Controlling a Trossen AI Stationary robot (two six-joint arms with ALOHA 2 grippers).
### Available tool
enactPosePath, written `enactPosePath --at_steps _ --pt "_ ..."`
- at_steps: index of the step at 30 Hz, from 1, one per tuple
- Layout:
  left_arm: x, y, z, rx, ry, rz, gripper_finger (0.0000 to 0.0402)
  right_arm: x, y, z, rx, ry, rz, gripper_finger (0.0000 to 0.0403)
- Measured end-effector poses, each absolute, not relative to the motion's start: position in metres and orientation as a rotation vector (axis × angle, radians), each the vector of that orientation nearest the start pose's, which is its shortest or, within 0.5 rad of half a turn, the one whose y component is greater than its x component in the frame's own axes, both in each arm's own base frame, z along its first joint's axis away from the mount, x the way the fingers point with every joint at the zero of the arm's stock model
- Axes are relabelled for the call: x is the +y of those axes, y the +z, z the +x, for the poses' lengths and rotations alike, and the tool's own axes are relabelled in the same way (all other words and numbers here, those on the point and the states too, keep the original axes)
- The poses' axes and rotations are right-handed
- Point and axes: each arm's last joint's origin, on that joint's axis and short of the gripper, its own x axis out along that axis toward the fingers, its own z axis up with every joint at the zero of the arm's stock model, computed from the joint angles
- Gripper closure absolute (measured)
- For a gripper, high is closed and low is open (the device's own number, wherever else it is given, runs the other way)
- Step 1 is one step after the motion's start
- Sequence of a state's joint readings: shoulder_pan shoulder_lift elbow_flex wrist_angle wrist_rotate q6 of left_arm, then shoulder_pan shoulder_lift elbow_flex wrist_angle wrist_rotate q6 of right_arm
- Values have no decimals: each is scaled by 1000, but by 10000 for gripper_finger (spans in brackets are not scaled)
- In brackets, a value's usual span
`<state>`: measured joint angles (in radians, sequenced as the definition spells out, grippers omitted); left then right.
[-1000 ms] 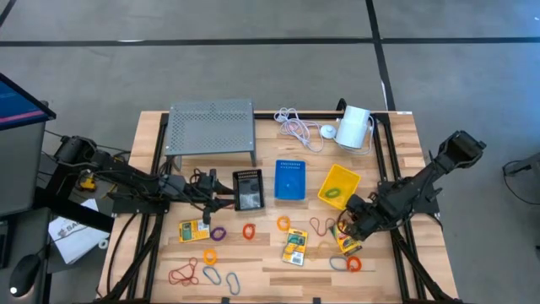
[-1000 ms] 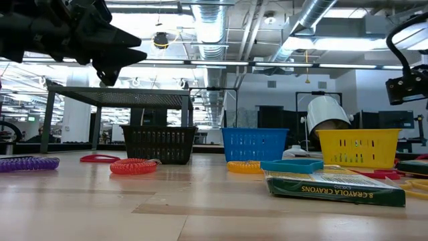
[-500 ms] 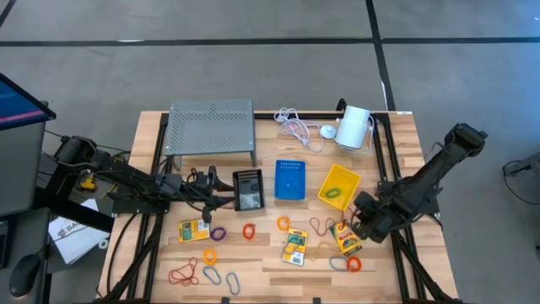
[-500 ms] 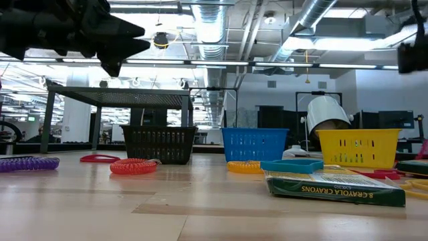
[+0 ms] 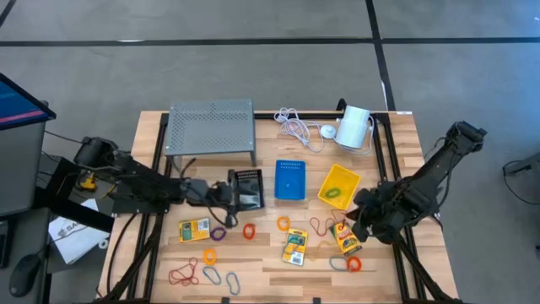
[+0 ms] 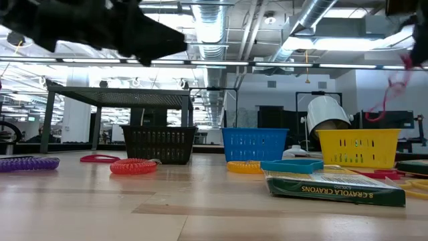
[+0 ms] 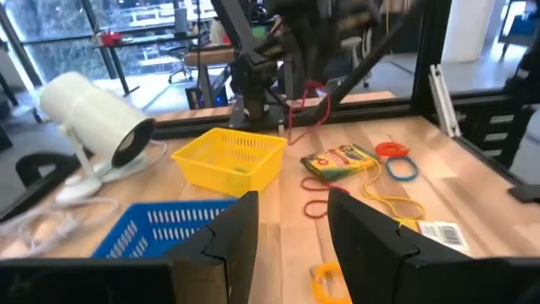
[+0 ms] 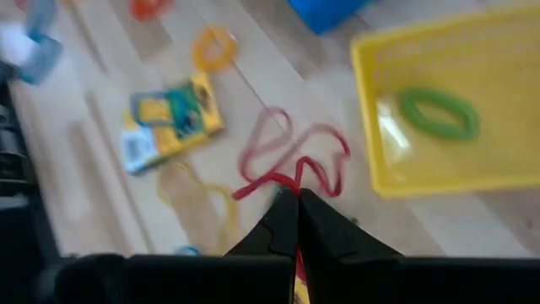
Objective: Pick & Place Office Desk Supplies
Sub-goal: Put the red rubber band into the blue basket
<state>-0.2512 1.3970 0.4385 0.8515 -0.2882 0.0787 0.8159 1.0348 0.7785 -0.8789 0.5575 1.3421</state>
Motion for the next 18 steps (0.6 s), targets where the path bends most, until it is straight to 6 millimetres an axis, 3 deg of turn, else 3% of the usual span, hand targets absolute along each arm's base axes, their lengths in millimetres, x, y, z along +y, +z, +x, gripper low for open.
enactPosePath --at_steps 8,18 --pt "-66 198 297 86 64 206 258 125 267 152 582 -279 470 403" --pt "-75 205 332 61 85 221 205 117 268 193 485 -276 305 403"
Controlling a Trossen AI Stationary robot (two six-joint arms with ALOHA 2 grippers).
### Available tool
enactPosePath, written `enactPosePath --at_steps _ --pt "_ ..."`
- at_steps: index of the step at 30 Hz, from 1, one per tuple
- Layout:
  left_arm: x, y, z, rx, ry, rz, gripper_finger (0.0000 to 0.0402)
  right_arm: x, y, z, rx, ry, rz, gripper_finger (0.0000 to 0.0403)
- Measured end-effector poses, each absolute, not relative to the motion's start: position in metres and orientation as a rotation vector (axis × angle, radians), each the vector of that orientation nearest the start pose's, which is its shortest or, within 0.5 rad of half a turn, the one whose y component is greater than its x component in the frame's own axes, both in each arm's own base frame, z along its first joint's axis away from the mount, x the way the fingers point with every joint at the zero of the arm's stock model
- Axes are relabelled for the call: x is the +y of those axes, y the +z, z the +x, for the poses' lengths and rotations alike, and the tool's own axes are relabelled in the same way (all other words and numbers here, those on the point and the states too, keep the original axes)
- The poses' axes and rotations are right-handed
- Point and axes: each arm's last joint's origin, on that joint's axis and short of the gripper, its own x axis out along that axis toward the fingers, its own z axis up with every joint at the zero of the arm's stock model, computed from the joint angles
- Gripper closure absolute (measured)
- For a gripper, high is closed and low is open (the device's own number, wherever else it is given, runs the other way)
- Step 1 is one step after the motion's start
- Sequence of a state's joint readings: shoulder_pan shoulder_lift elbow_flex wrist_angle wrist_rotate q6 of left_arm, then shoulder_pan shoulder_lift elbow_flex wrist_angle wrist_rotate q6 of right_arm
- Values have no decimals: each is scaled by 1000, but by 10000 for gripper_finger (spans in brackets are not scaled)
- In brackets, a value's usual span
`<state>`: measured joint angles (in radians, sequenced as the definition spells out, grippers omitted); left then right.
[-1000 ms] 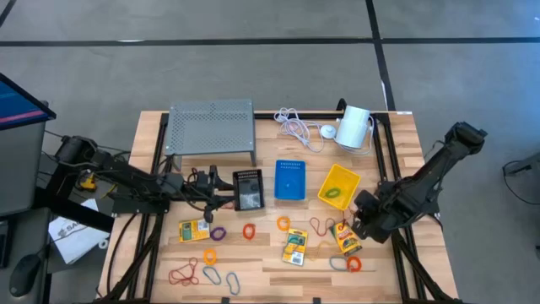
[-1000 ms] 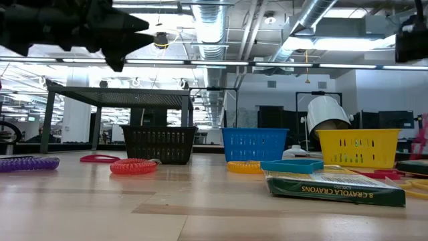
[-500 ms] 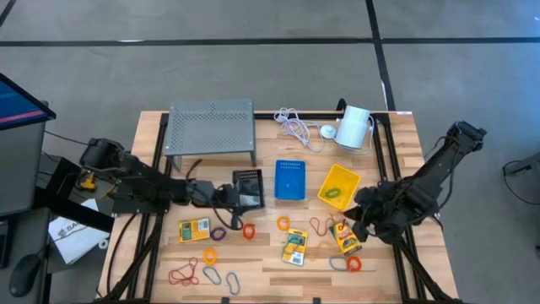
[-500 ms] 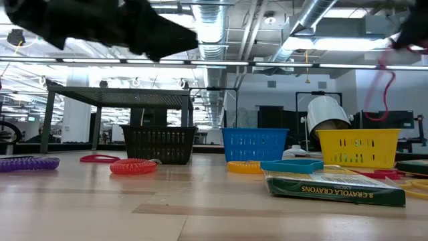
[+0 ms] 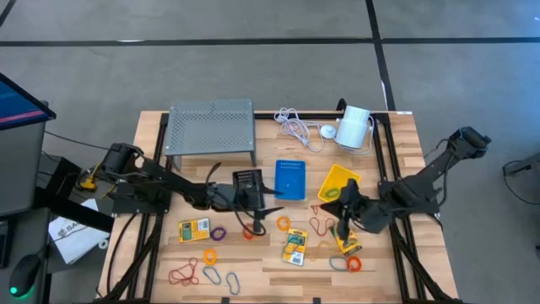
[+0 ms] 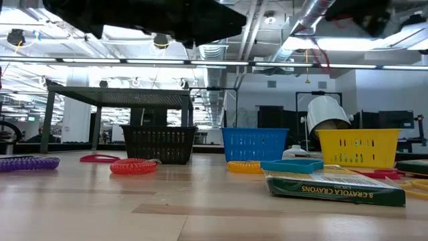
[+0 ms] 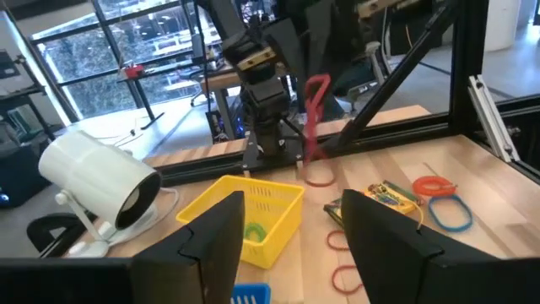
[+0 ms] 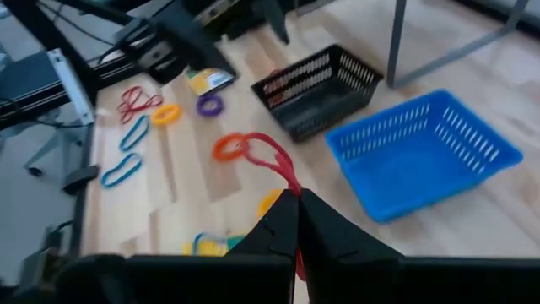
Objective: Pick & Place Office Desk Supplies
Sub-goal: Put the red rubber band into the blue basket
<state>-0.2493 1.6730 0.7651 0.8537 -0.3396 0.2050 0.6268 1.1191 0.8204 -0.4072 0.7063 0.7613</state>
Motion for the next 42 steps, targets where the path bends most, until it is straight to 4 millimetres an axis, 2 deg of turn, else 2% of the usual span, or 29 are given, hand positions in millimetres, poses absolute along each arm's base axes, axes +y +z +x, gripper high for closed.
enactPosePath --at_steps 6,15,24,28,34,42 --pt "-78 201 342 69 79 223 189 111 267 218 442 -246 251 403" --pt "-78 202 343 63 79 210 188 101 269 250 355 -151 239 403" --pt "-79 203 343 43 34 161 192 92 256 271 364 -106 251 403" --pt "-80 202 343 58 25 166 236 90 257 273 356 -95 244 403" --pt "-78 202 343 59 31 166 381 90 260 270 358 -93 237 403" --pt "-78 202 343 59 32 167 400 91 260 268 366 -88 230 403"
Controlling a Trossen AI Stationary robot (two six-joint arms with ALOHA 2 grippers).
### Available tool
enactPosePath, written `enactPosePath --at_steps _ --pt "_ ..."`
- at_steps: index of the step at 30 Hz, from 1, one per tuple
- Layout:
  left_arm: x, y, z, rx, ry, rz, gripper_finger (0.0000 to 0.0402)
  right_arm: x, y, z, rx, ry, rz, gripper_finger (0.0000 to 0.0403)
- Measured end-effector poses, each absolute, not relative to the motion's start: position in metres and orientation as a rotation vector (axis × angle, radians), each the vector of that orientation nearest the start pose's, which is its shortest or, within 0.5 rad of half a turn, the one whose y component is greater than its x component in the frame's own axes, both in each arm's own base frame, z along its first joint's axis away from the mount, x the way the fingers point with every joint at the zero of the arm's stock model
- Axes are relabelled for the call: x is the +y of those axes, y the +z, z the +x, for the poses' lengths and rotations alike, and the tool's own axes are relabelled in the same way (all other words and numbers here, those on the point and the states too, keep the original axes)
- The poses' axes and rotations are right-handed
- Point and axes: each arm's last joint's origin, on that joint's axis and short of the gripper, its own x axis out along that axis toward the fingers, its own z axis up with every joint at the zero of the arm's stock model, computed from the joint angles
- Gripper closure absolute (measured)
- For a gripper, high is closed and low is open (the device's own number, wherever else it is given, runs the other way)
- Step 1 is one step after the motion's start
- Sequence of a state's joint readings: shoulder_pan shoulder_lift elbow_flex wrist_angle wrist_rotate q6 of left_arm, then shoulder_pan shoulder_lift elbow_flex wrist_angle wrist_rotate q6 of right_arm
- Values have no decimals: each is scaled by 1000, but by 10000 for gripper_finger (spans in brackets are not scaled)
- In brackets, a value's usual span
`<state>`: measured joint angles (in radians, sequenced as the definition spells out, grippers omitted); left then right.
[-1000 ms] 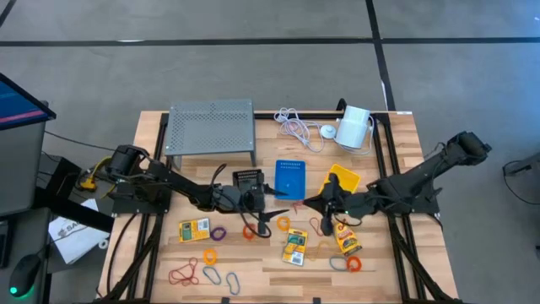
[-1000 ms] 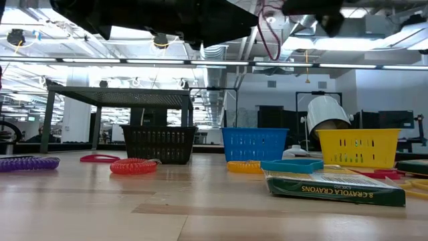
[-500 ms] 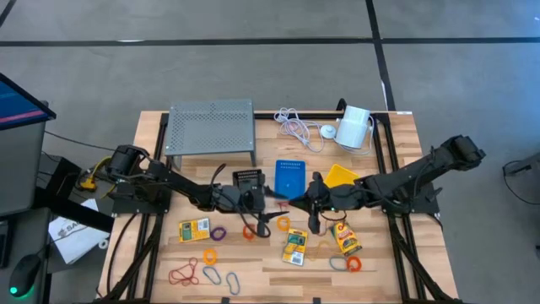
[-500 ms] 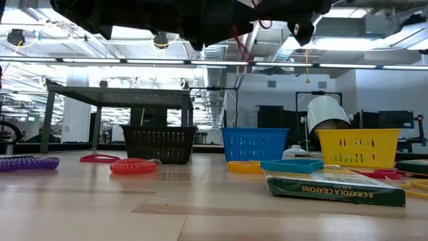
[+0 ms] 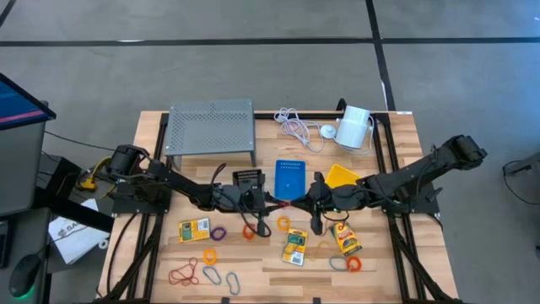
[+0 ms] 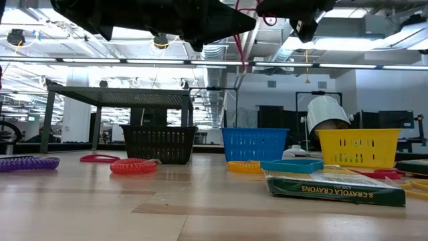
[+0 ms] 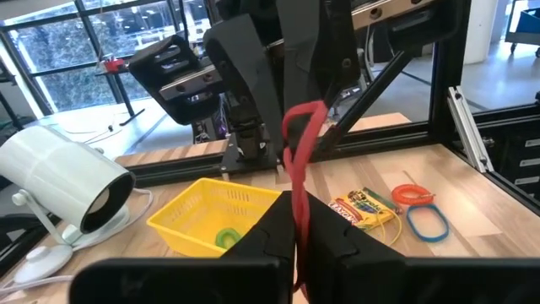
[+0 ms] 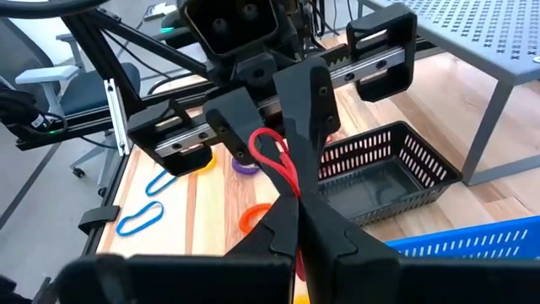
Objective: Pick & Place Office Desk Supplies
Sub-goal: Put the red rubber band into the blue basket
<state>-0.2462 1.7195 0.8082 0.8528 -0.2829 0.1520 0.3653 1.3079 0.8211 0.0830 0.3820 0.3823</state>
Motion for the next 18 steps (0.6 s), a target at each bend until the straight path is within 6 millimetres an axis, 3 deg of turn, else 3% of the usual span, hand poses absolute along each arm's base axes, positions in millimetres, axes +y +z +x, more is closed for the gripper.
enactPosePath --at_steps 7,18 --pt "-76 202 344 59 38 167 401 91 260 268 368 -81 232 377" --pt "-74 202 343 65 122 169 401 88 263 269 346 -82 248 217"
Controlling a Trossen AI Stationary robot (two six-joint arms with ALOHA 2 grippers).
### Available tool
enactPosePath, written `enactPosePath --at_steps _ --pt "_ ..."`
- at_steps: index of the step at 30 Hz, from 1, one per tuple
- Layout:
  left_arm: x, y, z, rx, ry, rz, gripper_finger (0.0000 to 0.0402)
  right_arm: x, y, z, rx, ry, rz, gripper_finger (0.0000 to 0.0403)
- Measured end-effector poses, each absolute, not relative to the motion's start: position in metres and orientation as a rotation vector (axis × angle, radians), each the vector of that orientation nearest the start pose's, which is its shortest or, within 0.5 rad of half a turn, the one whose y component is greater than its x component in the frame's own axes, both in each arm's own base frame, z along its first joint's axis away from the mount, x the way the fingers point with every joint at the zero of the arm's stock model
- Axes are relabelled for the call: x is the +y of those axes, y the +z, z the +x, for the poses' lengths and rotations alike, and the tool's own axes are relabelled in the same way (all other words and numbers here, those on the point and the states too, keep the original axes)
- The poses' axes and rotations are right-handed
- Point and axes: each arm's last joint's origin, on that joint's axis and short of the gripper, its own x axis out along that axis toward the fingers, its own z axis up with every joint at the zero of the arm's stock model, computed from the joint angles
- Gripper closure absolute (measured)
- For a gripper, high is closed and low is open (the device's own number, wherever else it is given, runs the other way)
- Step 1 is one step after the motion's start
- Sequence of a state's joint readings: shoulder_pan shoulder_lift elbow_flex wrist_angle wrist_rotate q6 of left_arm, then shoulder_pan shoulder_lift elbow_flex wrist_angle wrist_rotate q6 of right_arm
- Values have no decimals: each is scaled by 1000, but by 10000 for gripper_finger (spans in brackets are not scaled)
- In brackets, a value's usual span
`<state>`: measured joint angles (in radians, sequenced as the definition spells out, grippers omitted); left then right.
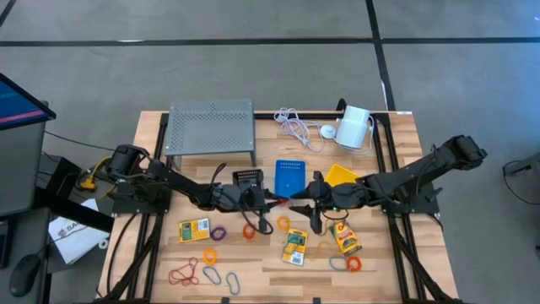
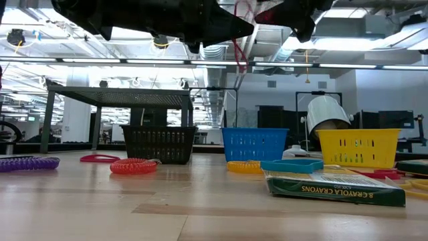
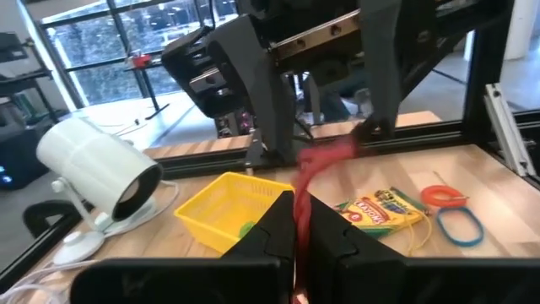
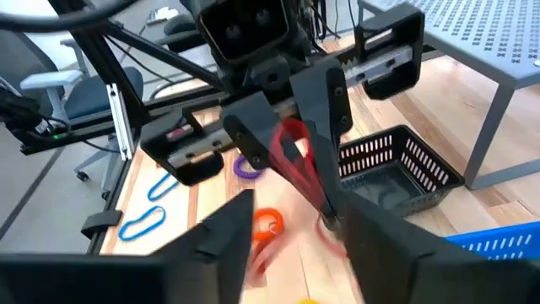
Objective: Pick & Place Office Desk Supplies
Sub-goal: Put the red rubber band into the blue basket
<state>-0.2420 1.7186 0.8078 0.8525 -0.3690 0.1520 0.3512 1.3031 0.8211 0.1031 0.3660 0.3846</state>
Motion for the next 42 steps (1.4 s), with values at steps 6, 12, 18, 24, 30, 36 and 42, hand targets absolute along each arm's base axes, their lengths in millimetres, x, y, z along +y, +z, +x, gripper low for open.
enactPosePath --at_steps 6,12,18,24,30,36,42 --pt "-71 217 334 75 167 145 401 85 273 264 304 -76 264 185" --pt "-68 230 320 168 174 108 401 82 279 257 304 -101 255 202" --pt "-51 219 327 215 222 110 401 79 281 249 330 -107 246 227" --pt "-6 205 338 253 246 9 401 76 290 241 312 -104 254 253" --pt "18 209 348 263 154 -34 401 74 291 234 341 -110 242 276" --pt "33 197 365 418 188 -29 401 73 291 233 343 -111 239 287" --pt "37 184 381 470 150 -39 401 73 288 231 382 -119 225 288"
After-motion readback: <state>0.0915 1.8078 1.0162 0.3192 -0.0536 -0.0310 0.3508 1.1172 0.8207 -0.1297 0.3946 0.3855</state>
